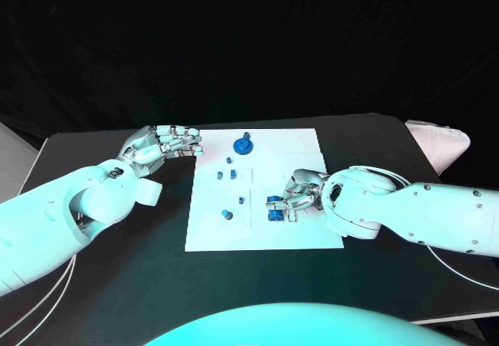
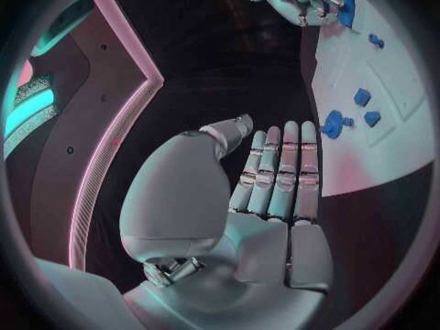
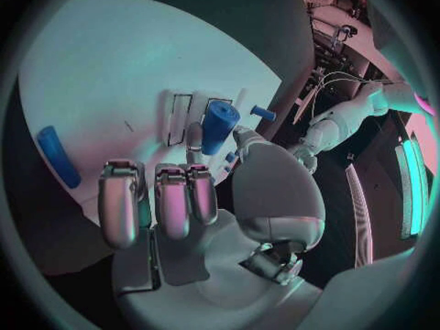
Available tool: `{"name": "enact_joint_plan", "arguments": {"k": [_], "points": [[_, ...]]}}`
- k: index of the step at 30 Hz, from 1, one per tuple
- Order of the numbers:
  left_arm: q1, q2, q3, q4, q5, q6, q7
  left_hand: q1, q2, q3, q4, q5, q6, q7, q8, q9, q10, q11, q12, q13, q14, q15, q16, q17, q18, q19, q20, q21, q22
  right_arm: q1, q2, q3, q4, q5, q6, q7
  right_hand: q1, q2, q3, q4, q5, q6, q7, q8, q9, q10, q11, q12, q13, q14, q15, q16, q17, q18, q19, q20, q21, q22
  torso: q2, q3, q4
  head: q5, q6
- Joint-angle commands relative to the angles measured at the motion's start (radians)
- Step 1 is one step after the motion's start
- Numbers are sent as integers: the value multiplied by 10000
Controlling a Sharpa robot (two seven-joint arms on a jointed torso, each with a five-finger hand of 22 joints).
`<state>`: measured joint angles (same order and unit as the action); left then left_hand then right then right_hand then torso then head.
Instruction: Assemble the parts on the task board
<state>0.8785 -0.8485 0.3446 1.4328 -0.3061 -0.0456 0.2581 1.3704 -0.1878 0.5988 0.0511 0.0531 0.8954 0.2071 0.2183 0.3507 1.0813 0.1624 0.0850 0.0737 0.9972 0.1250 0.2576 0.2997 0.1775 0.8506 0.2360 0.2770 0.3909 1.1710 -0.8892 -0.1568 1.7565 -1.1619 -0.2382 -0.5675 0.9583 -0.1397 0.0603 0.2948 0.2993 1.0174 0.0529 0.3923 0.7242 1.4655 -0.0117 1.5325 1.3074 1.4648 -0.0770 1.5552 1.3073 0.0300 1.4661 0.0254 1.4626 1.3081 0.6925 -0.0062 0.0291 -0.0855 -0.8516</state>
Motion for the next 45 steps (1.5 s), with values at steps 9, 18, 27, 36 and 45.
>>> {"name": "enact_joint_plan", "arguments": {"k": [9, 18, 27, 36, 45], "points": [[-9, 21, 5, -2, 19, 162, 55, -31, 50, -16, 38, 21, -14, 60, 11, -13, -18, 13, -45, 14, 77, -8, -57, 18, 32, 80, 32, -81, -26, -58, -222, -15, 236, -171, -174, 59, -209, 262, -1170, 18, -716, -37, 22, 91, 79, 846, -61, -27, 2394, 1006, -50, 51, 2379, -74, 775, -21, 93, 2000, 4, 9, -2, 44, -6], [-11, 19, 4, -12, 19, 169, 54, -31, 50, -16, 38, 21, -14, 60, 11, -13, -18, 13, -45, 14, 77, -8, -57, 18, 32, 80, 32, -81, -26, -69, -622, -10, 557, -176, -43, 210, 530, 504, -1219, -28, -503, -5, -1, 131, 117, 881, -82, 37, 2437, 1011, -65, 61, 2407, -90, 796, -33, 158, 2054, 5, 14, -3, 60, -15], [-15, 26, 4, -24, 19, 182, 53, -31, 50, -16, 38, 21, -14, 60, 11, -13, -18, 13, -45, 14, 77, -8, -57, 18, 32, 80, 32, -81, -26, -85, -830, -8, 731, -169, 85, 329, 1839, 397, -1172, -64, -474, 8, -19, 124, 113, 904, -97, 79, 2466, 1020, -79, 78, 2449, -108, 818, -45, 233, 2116, 3, 9, -3, 62, -21], [-20, 22, 4, -25, 19, 182, 52, -24, 57, -11, 42, 21, -15, 61, 10, -18, -26, 14, -54, 15, 78, -6, -86, 29, 32, 91, 33, -108, -49, -123, -827, -8, 707, -196, 39, 287, 2342, 379, -1142, -71, -524, 105, -59, 171, 117, 915, -130, 98, 2478, 1023, -103, 83, 2463, -116, 829, -64, 268, 2145, 7, -2, 0, 57, -30], [-21, 13, 4, -15, 19, 180, 46, -24, 63, -9, 46, 22, -14, 61, 11, -20, -26, 15, -55, 15, 80, -6, -94, 32, 33, 95, 34, -116, -55, -180, -556, -8, 485, -436, -220, 158, 2569, 715, -805, -43, -939, 202, -104, 225, 107, 919, -169, 102, 2483, 1024, -135, 84, 2468, -118, 833, -94, 273, 2158, 7, -11, 10, 40, -49]]}}
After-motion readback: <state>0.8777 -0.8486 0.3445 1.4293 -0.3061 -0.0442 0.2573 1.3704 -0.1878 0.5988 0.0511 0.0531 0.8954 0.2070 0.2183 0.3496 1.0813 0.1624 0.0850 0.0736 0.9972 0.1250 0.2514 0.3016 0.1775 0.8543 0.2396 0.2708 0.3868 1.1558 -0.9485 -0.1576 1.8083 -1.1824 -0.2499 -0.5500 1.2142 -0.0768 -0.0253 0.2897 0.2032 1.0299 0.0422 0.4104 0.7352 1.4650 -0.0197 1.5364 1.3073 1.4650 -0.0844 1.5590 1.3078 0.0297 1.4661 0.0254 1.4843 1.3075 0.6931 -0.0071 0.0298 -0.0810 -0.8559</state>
